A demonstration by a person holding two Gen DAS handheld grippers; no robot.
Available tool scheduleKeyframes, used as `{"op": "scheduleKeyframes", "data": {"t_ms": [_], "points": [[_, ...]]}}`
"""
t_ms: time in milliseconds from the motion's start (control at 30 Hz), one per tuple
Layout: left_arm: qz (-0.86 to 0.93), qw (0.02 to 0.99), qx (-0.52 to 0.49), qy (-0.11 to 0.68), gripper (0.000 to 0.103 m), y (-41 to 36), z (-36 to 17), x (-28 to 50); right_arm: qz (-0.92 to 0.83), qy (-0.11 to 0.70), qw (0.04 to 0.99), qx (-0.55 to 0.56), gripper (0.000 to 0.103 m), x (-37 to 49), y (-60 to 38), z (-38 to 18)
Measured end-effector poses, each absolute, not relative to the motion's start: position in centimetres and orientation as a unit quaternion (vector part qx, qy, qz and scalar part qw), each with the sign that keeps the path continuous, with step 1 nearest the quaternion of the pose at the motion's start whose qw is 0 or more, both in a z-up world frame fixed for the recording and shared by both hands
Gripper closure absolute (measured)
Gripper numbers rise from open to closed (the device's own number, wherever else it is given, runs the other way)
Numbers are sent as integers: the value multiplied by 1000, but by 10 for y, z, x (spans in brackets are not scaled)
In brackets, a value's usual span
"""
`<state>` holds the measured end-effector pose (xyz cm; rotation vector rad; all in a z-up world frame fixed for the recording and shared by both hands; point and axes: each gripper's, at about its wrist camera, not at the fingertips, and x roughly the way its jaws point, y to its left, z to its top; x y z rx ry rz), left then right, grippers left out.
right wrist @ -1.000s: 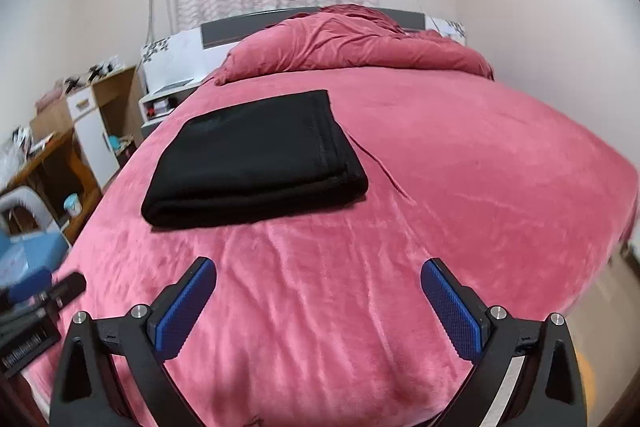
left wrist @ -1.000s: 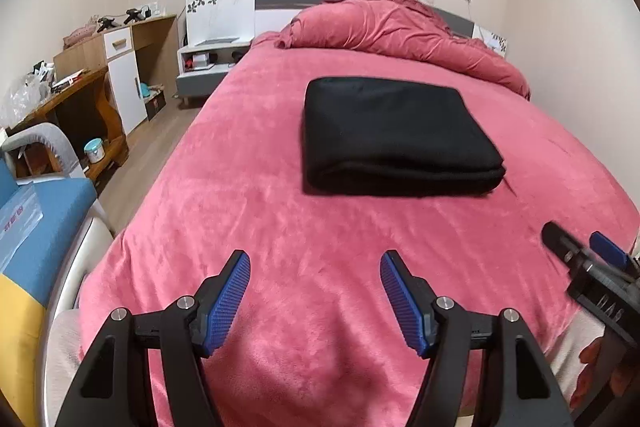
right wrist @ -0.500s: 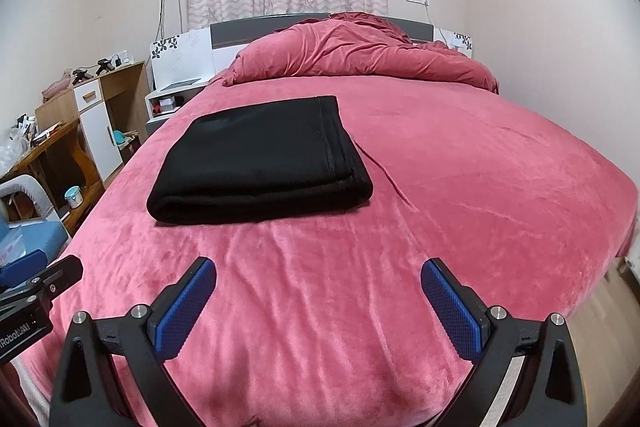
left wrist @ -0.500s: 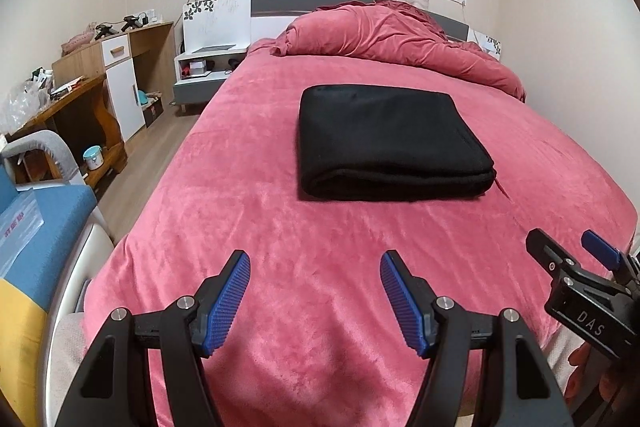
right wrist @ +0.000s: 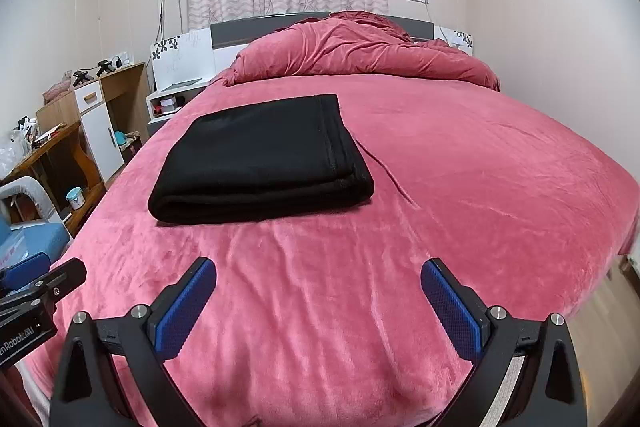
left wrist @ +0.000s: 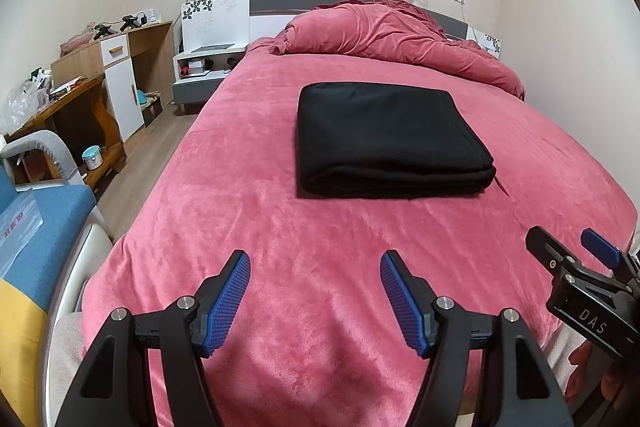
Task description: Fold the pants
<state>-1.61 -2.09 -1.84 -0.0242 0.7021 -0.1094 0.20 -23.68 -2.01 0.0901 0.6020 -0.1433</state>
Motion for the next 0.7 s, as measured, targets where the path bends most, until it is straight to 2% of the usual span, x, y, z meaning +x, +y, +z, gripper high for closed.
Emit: {"op": "scheduleKeyframes", "data": {"t_ms": [700], "points": [[-55,934,-13,351,34,-20,-20,-15,-72,307,948,52,0,5,-240,-24]]}}
